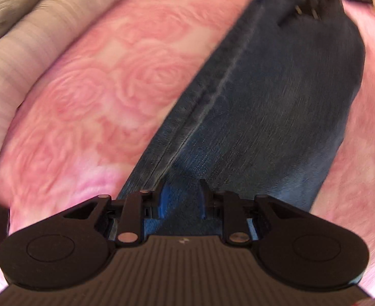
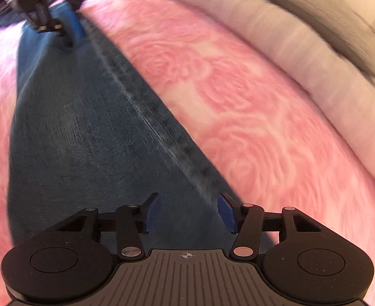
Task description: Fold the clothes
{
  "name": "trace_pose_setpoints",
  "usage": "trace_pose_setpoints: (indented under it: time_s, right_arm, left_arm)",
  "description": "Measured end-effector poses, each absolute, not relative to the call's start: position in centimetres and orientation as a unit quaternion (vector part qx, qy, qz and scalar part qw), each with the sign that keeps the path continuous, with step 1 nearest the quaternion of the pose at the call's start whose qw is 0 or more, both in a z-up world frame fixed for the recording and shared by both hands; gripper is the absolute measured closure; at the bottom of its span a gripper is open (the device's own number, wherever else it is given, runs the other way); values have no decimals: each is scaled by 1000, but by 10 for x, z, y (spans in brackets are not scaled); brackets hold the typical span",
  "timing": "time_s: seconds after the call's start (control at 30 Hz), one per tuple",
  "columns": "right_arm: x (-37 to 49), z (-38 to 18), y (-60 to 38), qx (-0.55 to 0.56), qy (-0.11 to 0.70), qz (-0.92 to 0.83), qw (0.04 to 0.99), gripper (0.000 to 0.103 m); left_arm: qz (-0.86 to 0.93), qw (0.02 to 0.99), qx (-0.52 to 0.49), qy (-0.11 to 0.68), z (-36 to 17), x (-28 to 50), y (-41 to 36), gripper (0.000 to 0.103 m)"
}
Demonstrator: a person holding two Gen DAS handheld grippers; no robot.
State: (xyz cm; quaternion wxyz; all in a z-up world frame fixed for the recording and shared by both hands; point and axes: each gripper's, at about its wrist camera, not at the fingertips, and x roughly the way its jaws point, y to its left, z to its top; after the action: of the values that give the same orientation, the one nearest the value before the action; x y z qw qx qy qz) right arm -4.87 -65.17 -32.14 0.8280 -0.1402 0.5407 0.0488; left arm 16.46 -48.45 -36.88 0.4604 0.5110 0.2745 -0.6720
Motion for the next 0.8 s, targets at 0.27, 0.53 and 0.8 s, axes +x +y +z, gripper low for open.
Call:
trace_pose_setpoints:
  time_s: [0.27,0.53,0.8]
  right_arm:
    - [-20,-347,-667,-157,574,126,794,71]
    - [-14,-318,-678,-156,558,101,809,98]
    - [-22,-335,-685,-87,548,42,831,84]
  left_arm:
    - [-672,437,539,260,-374,159,-488,103]
    - [-638,514,509,264,-360,189,-500,103]
    - [-668,511,446,307,-351,197,-491,84]
